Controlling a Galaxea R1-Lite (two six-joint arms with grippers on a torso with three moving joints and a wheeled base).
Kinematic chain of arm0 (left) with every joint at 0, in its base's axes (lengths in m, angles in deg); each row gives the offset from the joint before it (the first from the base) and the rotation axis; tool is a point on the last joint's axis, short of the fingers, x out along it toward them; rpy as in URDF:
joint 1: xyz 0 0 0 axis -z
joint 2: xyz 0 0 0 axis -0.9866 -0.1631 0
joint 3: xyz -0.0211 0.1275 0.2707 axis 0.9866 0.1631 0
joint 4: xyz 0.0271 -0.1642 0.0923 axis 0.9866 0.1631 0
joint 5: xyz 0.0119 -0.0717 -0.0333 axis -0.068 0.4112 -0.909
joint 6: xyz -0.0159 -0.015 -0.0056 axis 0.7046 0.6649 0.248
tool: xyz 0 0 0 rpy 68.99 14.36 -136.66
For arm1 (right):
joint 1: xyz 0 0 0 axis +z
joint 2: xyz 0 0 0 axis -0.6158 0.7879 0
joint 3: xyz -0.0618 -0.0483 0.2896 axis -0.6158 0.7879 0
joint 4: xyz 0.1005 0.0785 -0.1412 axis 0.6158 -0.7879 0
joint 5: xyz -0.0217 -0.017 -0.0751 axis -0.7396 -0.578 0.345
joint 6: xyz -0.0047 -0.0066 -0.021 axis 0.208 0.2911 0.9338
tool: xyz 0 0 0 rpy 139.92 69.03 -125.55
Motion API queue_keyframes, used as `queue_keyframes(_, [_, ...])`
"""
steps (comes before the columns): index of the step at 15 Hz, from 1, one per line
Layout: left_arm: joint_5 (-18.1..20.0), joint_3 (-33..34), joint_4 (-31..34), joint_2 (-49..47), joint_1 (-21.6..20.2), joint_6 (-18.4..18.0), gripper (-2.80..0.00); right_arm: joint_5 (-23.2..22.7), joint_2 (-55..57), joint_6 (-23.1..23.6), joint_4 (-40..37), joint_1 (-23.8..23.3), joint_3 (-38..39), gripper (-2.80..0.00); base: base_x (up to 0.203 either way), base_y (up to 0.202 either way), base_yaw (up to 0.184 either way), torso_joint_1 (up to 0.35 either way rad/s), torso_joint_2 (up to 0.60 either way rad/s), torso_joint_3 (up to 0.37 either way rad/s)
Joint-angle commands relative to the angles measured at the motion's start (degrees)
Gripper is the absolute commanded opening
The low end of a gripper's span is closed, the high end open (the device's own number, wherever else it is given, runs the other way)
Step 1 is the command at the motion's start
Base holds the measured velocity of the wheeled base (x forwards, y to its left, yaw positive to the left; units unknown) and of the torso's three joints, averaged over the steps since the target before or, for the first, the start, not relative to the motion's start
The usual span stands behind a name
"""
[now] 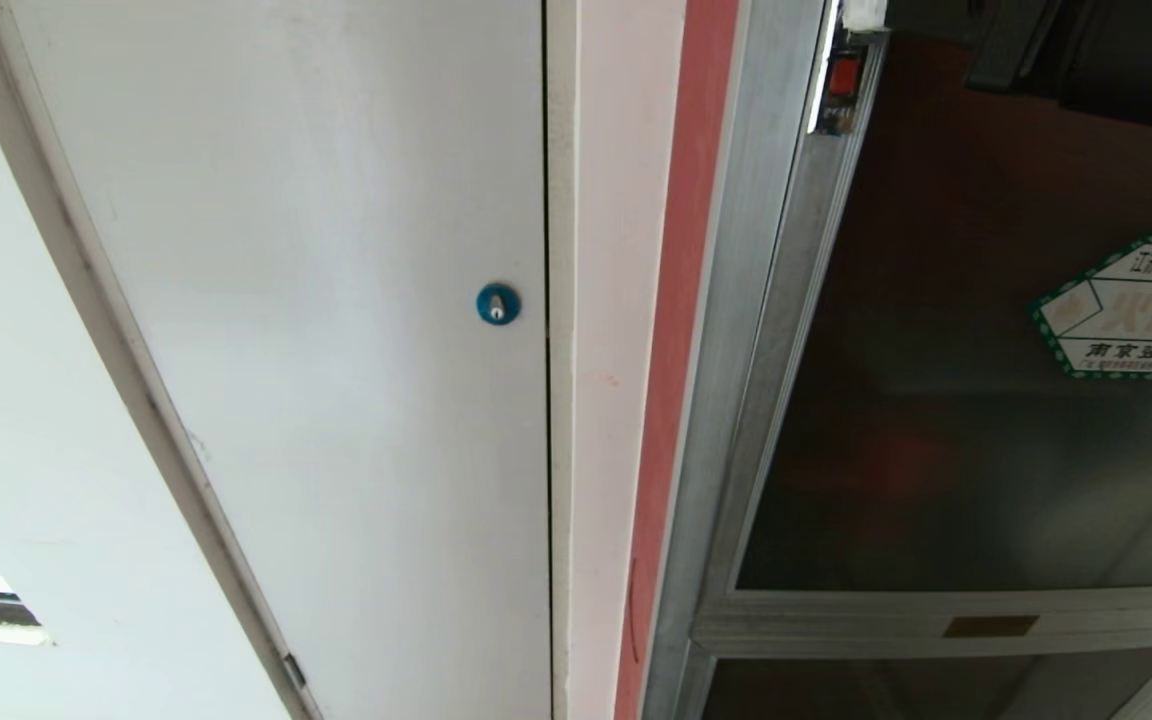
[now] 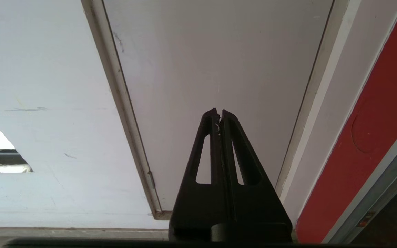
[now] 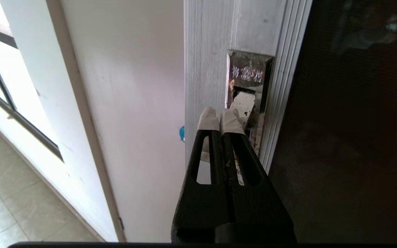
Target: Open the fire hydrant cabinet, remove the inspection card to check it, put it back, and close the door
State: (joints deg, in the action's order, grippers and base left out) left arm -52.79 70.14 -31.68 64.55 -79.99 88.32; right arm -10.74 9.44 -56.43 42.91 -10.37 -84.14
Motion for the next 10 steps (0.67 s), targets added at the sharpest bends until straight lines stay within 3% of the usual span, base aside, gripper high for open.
queue_keyframes(1, [0.02,0.79,-0.02,-0.07,-0.01,0.02,-2.80,0.01,0.00,-0.20,-0.06,-0.13,1.04,-2.80,0.000,0.000,0.000,0.000,0.00,0.000])
queue_keyframes(10, [0.02,0.79,-0.02,-0.07,-0.01,-0.04,-2.80,0.18,0.00,-1.25,-0.06,-1.44,1.04,-2.80,0.000,0.000,0.000,0.000,0.00,0.000])
